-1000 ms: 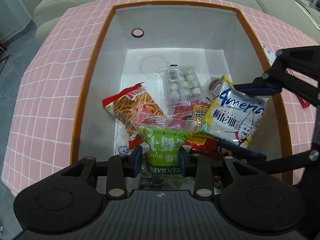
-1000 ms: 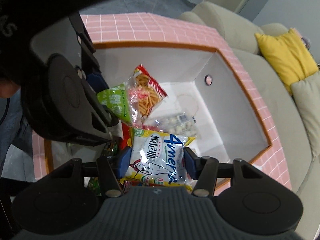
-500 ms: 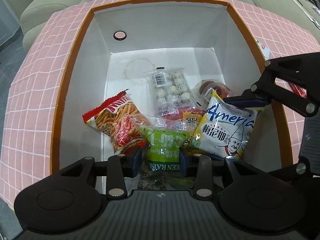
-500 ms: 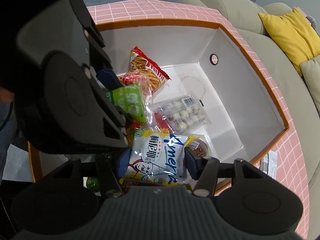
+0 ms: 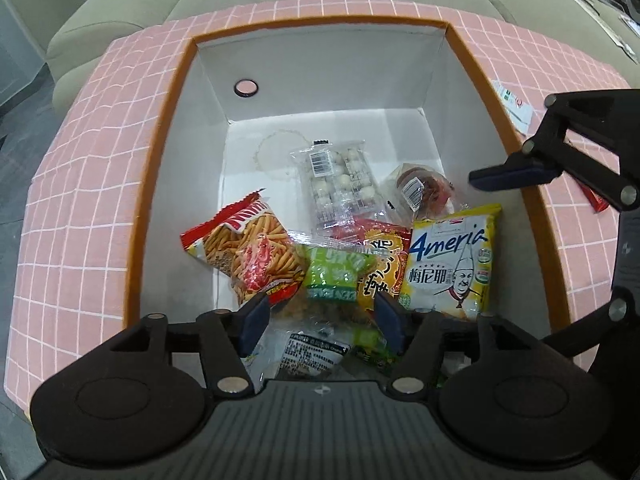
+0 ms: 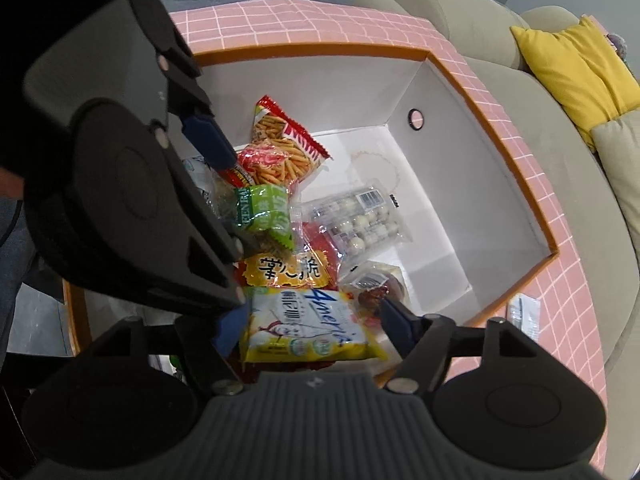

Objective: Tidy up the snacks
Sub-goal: 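Open both tools to drop the raisin bag and Ameria bag into the box, then move both tools away from the box toward the white wrapper and red chocolate bar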

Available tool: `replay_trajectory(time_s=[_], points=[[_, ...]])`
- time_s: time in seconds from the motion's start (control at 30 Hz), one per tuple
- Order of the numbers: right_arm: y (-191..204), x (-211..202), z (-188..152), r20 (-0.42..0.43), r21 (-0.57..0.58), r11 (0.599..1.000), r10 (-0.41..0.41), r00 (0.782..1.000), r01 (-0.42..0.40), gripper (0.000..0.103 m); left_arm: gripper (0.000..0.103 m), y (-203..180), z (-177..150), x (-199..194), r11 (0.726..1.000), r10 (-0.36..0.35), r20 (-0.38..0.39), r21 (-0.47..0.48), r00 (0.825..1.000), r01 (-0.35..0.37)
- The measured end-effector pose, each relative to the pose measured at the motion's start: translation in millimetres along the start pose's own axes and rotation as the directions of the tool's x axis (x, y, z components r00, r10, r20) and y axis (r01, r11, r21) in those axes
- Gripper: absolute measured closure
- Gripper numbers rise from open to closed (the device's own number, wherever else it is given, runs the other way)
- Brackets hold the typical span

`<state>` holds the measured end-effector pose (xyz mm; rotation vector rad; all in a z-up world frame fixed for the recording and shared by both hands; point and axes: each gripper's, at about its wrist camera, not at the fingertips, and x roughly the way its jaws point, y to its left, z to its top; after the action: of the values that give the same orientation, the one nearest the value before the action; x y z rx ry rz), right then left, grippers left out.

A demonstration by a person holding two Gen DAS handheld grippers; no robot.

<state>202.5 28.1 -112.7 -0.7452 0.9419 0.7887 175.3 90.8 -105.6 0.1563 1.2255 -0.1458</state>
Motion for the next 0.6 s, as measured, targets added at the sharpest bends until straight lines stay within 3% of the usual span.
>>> replay_trajectory(time_s=[0.3, 0.6], points=[[-9.6, -34.6, -10.2, 0.082, 0.108, 0.994, -0.040, 0.996, 0.031, 0.028, 0.032, -4.8, -8.2, -34.7, 0.999, 0.012, 0.091, -0.032, 0.996, -0.010], [-13.7, -73.9, -42.6, 0.204, 0.296, 0.955, -0.097, 0.974, 0.033, 0.028, 0.032, -18.3, -19.1, -67.7, 0.996, 0.019, 0.218, -0.085, 0.976, 0.000]])
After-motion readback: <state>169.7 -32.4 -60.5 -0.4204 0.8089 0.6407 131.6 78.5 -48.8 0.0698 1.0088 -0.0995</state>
